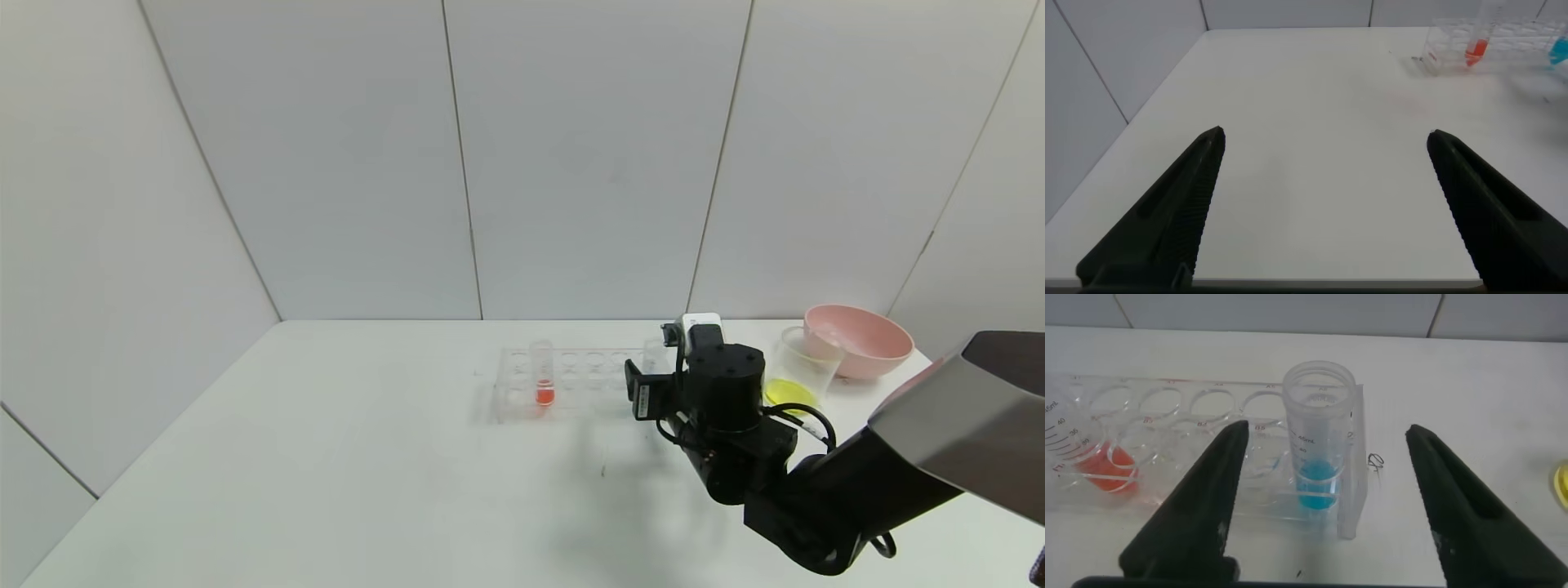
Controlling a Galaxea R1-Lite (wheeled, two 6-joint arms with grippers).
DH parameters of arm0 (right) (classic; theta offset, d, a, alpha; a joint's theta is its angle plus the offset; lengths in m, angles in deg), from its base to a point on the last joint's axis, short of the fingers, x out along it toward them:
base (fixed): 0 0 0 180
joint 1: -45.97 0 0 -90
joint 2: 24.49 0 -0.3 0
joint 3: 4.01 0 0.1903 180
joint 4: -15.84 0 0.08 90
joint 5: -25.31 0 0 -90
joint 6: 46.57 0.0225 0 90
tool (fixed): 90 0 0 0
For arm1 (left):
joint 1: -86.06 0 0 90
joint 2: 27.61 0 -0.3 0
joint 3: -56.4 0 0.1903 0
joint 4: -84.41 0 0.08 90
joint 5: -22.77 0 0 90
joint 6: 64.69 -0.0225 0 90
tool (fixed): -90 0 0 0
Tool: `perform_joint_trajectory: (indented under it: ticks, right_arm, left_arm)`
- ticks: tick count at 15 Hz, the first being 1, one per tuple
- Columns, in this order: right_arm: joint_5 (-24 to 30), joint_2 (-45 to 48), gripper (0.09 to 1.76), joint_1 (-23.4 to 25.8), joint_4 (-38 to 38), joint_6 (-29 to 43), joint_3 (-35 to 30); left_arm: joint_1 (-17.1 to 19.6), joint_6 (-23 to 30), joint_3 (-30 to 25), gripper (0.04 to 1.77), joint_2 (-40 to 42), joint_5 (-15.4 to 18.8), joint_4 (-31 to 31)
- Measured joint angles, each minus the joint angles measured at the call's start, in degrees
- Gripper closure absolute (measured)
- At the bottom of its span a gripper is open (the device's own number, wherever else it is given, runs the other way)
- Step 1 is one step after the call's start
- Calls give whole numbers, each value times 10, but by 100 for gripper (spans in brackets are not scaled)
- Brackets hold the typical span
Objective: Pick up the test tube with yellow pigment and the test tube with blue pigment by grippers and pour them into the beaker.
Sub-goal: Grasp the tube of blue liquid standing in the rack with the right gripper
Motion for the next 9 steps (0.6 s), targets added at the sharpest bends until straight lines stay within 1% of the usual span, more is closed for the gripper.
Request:
perform_joint_trajectory:
  ticks: [2,5,6,7,9]
  right_arm:
    - [0,0,79,1,-1,0,-1]
    - [0,0,110,-3,-1,0,-1]
    - [0,0,148,-4,-1,0,-1]
    - [-2,0,151,-7,0,0,-1]
    - [0,1,173,-8,0,0,-1]
  left_arm:
    - [0,0,0,5,0,0,0]
    - [0,0,0,5,0,0,0]
    - [0,0,0,5,0,0,0]
    - [0,0,0,5,0,0,0]
    - [0,0,0,5,0,0,0]
